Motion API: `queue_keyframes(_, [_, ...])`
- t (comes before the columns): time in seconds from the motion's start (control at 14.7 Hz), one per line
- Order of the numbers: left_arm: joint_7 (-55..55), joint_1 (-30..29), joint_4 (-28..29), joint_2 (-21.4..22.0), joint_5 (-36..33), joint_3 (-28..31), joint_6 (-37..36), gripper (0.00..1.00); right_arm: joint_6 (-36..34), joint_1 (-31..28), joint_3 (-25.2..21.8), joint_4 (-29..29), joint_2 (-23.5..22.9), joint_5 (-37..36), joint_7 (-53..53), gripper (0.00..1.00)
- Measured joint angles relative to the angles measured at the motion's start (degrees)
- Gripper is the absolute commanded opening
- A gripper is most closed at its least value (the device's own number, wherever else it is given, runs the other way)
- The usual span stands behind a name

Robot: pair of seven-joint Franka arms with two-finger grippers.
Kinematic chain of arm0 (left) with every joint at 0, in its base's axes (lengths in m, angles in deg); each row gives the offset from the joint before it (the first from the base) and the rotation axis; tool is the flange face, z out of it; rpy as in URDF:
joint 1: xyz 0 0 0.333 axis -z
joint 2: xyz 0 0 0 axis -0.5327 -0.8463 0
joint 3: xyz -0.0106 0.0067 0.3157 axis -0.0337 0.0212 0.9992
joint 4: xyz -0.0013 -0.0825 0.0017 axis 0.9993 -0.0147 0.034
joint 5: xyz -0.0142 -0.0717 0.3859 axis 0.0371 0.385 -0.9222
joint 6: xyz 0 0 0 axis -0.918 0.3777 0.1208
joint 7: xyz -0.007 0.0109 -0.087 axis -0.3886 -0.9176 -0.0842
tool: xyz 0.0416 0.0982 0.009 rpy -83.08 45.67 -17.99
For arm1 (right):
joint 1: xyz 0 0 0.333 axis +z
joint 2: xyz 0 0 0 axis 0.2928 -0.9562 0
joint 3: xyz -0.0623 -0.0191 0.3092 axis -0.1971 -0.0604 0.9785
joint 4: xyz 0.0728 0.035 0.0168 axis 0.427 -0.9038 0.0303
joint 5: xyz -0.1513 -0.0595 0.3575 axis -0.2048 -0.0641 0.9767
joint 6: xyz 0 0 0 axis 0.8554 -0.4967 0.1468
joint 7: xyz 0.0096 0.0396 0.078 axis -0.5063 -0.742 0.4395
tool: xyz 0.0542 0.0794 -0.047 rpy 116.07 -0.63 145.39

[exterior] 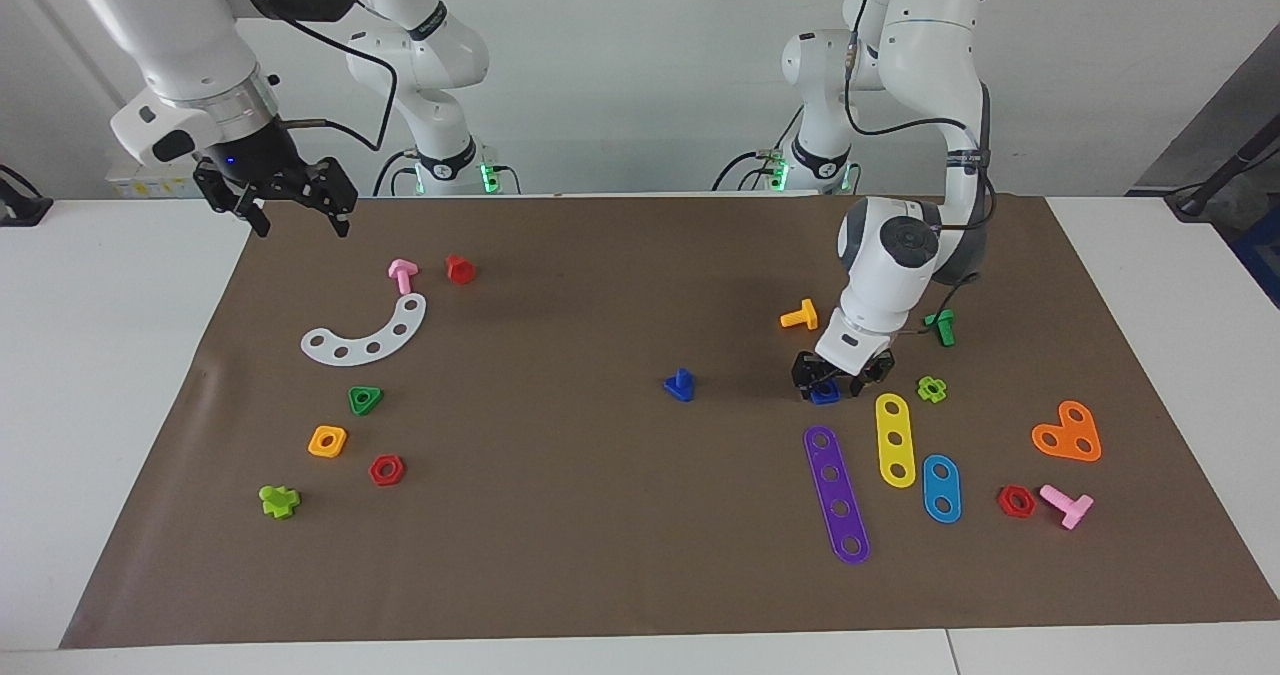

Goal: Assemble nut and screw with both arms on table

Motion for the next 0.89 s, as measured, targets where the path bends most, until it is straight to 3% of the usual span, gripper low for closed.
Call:
queue_keyframes(0.07, [0.0, 0.0, 0.0, 0.0, 0.0, 0.0, 0.0, 0.60, -0.1, 0.0, 0.0, -0.3, 0.1, 0.0, -0.1, 1.00])
queue_keyframes(0.14, [0.0, 0.0, 0.1, 0.0, 0.0, 0.0, 0.0, 0.41, 0.0, 0.0, -0.1, -0.8, 0.3, 0.0, -0.1, 1.00])
queue_keyframes(0.2, [0.0, 0.1, 0.1, 0.0, 0.0, -0.1, 0.0, 0.15, 0.0, 0.0, -0.1, -1.4, 0.6, 0.0, -0.1, 1.00])
queue_keyframes(0.27, [0.0, 0.1, 0.1, 0.0, 0.0, -0.1, 0.0, 0.00, 0.0, 0.0, -0.2, -1.7, 0.8, 0.0, -0.1, 1.00])
queue_keyframes(0.61, [0.0, 0.1, -0.5, 0.1, 0.0, -0.1, -0.6, 0.00, 0.1, 0.0, -0.2, -2.1, 2.4, -0.1, -0.1, 1.00])
queue_keyframes(0.89, [0.2, 0.3, -6.8, 0.3, -3.5, -0.1, -5.8, 0.00, 0.3, 0.0, -0.2, -2.1, 2.4, -0.3, -0.1, 1.00])
